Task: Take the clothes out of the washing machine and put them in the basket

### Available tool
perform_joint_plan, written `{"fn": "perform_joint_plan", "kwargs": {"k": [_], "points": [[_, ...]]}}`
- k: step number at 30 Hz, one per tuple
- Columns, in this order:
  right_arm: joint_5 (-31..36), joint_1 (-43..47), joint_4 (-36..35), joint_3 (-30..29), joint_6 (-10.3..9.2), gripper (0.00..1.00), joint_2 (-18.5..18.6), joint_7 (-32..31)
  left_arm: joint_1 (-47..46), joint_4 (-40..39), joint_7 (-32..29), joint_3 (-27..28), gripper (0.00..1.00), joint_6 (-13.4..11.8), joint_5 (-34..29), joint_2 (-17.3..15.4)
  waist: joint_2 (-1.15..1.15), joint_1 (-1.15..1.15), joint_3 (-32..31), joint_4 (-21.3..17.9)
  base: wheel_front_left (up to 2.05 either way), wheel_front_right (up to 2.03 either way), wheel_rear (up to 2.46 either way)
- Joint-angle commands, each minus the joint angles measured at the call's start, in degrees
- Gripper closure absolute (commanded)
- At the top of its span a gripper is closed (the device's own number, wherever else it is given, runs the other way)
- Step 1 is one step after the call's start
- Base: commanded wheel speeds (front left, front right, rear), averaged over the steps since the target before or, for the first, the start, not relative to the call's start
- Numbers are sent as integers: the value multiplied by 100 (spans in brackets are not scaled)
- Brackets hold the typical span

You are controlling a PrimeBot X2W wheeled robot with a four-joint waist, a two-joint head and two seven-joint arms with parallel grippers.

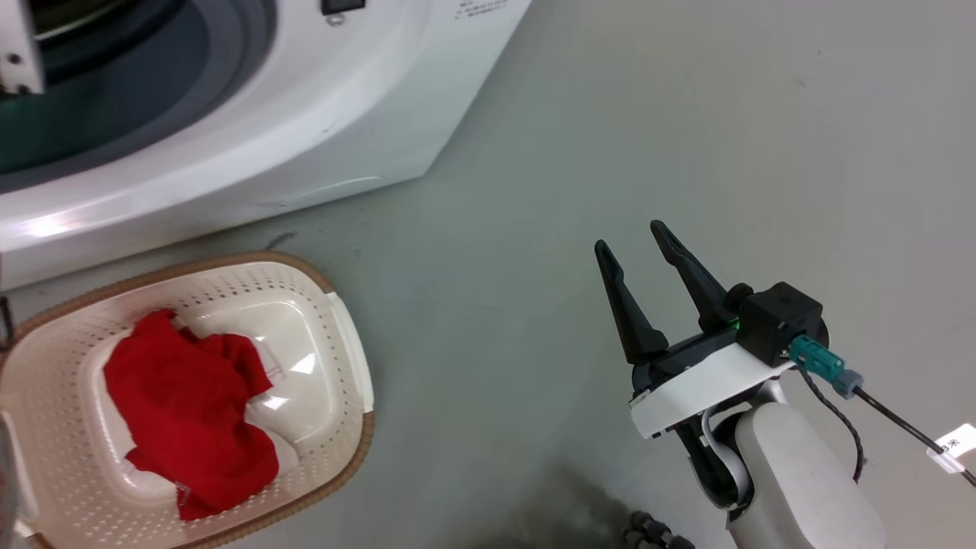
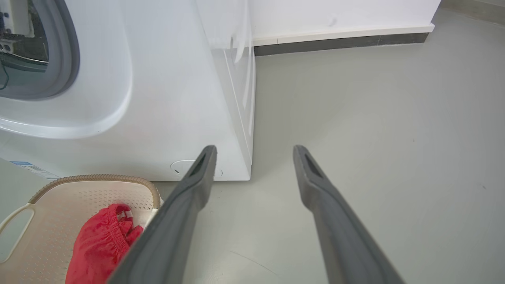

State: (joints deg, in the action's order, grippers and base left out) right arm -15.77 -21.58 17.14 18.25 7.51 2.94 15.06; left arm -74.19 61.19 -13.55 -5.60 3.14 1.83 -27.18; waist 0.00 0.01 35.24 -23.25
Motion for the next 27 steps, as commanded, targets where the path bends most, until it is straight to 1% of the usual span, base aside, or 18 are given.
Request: {"fn": "perform_joint_plan", "kwargs": {"k": [1,2,3,4,5,6,7,10,11,13,14,15,16,17,20,21,24,27], "points": [[-34,-106,-30,16,-4,0,-11,14,-84,13,-41,-10,0,19,2,-43,0,-1,162,-152,0,0,0],[-96,-99,-48,70,-4,0,-11,14,-281,163,-423,-47,0,40,-23,-130,0,-1,237,-229,0,0,0],[-122,-98,-54,98,-4,0,-10,14,-365,238,-632,-65,0,61,-35,-176,0,-1,261,-265,0,0,0],[-122,-98,-54,98,-4,0,-10,14,-365,238,-632,-65,0,61,-35,-176,0,-1,261,-265,0,0,0],[-158,-95,-70,133,-4,0,-9,14,-537,345,-1010,-89,0,61,-56,-256,0,-1,302,-325,0,0,0],[-158,-95,-70,133,-4,0,-9,14,-537,345,-1010,-89,0,61,-56,-256,0,-1,302,-325,0,0,0],[-183,-80,-84,164,-4,0,-11,14,-656,460,-1403,-95,0,45,-42,-327,0,-1,325,-373,0,0,0],[-228,-63,-96,204,-4,0,-10,15,-753,659,-2040,-115,0,-1,-37,-402,0,-1,336,-425,0,0,0],[-228,-63,-96,204,-4,0,-10,15,-753,659,-2040,-115,0,-1,-37,-402,0,-1,336,-425,0,0,0],[-231,-53,-103,224,-4,0,-10,14,-744,793,-2443,-105,0,-45,4,-415,0,-1,336,-447,0,0,0],[-234,-51,-104,229,-4,0,-10,14,-728,840,-2610,-93,19,-60,32,-413,0,-1,334,-455,0,0,0],[-242,-48,-107,230,-4,0,-10,14,-711,868,-2735,-84,51,-95,44,-410,0,-1,333,-460,0,0,0],[-251,-48,-107,228,-4,0,-10,14,-711,877,-2836,-78,73,-107,72,-406,0,-1,332,-464,0,0,0],[-255,-50,-109,222,-4,0,-10,14,-705,860,-2896,-56,100,-149,105,-401,0,-1,332,-466,0,0,0],[-265,-62,-106,219,-4,0,-10,14,-605,700,-2825,-58,100,-287,120,-393,0,-1,319,-464,0,0,0],[-243,-56,-85,225,-4,0,-10,14,-481,511,-2670,-55,100,-415,142,-393,0,-1,259,-449,0,0,0],[-201,-31,-40,210,-4,0,-10,15,-396,198,-2320,-77,100,-483,149,-405,0,-1,151,-409,0,0,0],[-145,-7,10,190,-4,0,-10,15,-213,-133,-1776,-101,100,-557,153,-393,0,-1,-32,-346,0,0,0]]}}
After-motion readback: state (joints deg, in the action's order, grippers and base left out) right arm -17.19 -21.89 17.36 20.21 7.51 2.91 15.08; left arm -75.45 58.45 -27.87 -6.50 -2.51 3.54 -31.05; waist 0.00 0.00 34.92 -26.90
